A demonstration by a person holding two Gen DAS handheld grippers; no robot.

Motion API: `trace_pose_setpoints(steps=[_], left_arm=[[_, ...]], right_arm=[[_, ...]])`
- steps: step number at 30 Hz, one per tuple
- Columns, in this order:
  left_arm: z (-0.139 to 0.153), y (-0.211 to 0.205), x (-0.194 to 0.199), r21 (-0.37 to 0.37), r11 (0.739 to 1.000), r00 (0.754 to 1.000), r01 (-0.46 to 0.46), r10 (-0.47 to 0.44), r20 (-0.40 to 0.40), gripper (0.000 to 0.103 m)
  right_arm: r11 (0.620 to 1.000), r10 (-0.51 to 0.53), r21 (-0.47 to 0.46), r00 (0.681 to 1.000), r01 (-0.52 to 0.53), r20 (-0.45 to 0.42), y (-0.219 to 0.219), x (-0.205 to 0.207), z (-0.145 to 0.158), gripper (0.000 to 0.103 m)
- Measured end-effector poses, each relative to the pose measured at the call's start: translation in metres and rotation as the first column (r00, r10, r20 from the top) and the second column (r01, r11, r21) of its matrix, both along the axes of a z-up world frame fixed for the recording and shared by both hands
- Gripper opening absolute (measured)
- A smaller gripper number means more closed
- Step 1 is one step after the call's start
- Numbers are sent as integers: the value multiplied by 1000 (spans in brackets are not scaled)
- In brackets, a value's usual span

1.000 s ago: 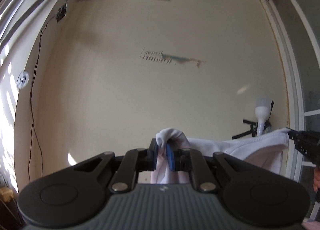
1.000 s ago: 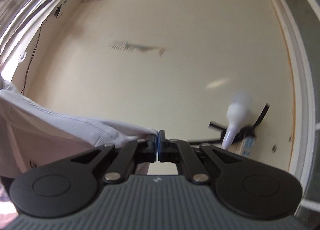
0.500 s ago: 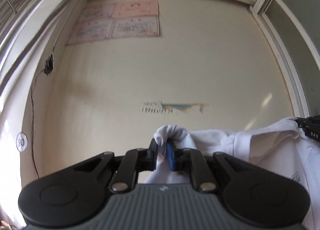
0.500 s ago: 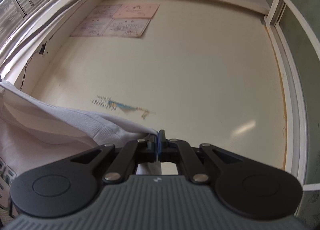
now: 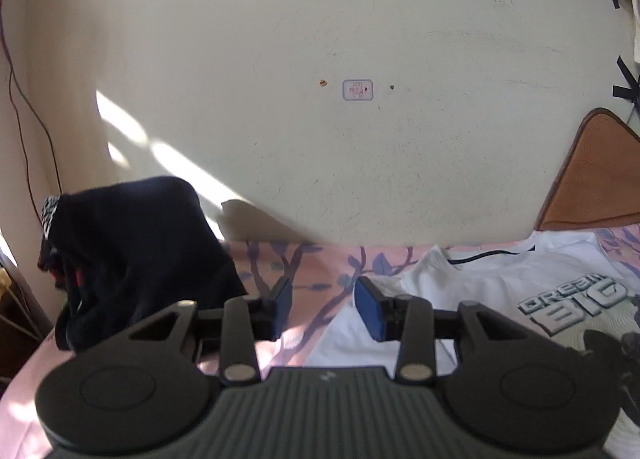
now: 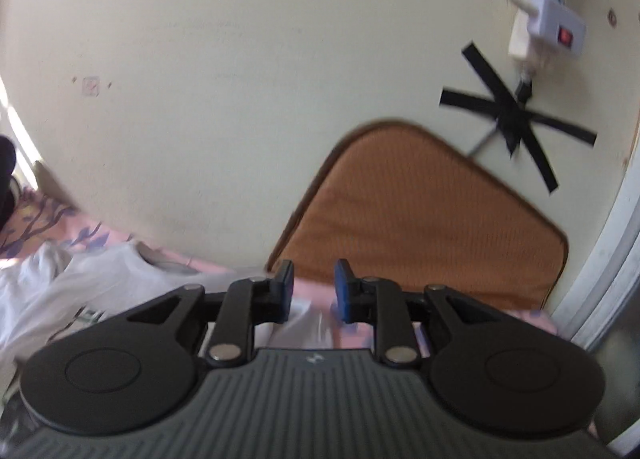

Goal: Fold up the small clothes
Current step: 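Lay the T-shirt flat on the bed and open both tools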

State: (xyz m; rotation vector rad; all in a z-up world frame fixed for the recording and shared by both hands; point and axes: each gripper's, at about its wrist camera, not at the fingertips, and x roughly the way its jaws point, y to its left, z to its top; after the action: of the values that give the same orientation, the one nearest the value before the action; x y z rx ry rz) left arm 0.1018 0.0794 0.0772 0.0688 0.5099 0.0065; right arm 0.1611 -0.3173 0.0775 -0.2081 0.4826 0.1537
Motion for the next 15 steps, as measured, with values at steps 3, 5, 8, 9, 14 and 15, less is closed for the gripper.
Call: trace_pose_setpoints(steps=[3,5,8,9,14,15], left_arm=[[-5,18,-26,-112,993,999,48,-49,-10,69],[-10,22,-41,-149,985,996,86,-91,-26,83],[-16,18,-60,-151,976,983,157,-169,-68,88],[-18,15,-64,-151,971,975,185,-200,-94,89],[-43,1,-84,-139,960,946,242,-265,-185,86],[-44,-1,-88,-132,960,945,246,-268,-189,82]], right_arm=[[997,69,-40,997,-70,-33,-47,-42,-24,58],[993,101,-50,993,-105,-66,-71,-57,-32,59],[995,101,16,985,-99,-141,-100,-81,-47,63],[994,110,36,980,-105,-169,-107,-91,-54,63],[985,137,133,963,-108,-231,-128,-108,-61,35],[976,169,176,955,-128,-244,-121,-102,-59,7]])
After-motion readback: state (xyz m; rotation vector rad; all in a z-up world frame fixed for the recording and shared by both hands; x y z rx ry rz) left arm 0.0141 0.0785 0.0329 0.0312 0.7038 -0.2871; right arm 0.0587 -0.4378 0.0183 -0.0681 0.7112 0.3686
